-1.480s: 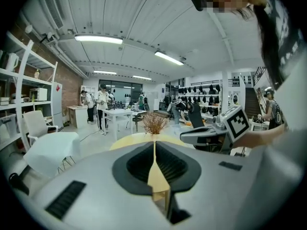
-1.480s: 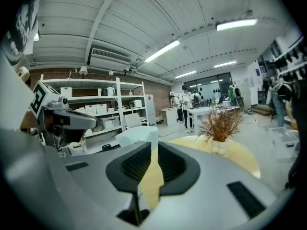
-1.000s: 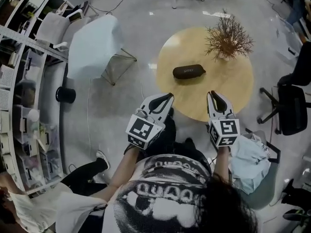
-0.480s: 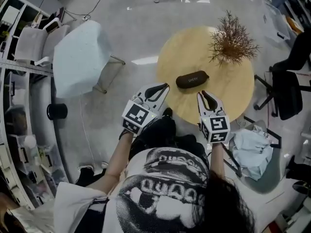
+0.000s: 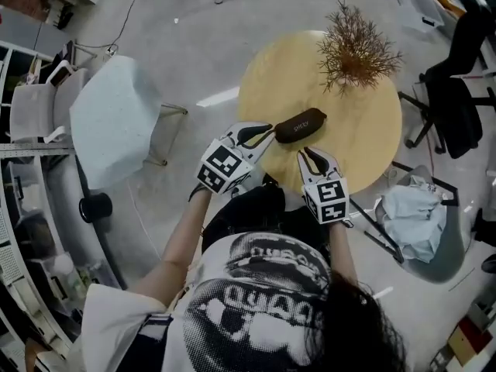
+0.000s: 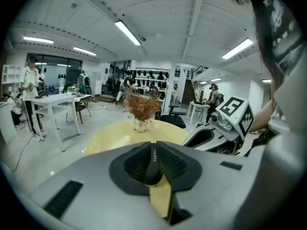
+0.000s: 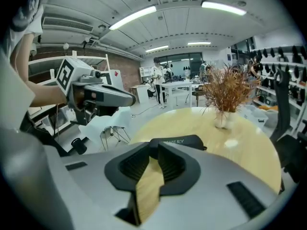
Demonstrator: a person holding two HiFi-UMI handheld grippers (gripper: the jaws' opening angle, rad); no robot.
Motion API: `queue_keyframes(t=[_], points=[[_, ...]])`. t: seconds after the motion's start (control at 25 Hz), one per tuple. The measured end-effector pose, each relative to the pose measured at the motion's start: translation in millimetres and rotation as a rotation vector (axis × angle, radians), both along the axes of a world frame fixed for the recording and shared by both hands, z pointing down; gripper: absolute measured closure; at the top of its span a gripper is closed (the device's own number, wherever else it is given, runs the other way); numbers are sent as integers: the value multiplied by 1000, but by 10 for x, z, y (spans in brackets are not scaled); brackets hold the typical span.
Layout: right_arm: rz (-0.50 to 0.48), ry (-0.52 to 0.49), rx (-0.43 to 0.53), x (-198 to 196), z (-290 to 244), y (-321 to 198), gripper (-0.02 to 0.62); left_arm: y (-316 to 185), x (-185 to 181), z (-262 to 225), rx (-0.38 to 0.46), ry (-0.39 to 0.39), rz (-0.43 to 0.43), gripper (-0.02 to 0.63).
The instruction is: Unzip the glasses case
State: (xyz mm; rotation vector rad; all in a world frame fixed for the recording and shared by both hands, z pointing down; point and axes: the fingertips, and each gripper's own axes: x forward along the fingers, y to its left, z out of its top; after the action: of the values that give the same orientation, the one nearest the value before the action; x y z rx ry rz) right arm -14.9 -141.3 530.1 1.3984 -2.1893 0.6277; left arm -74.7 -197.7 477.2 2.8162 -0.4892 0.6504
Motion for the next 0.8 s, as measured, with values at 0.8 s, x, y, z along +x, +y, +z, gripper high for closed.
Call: queue_keyframes(t=[0.8], points=[[67, -8, -118, -24, 614, 207, 535, -207, 936, 1332, -330, -369, 495, 316]])
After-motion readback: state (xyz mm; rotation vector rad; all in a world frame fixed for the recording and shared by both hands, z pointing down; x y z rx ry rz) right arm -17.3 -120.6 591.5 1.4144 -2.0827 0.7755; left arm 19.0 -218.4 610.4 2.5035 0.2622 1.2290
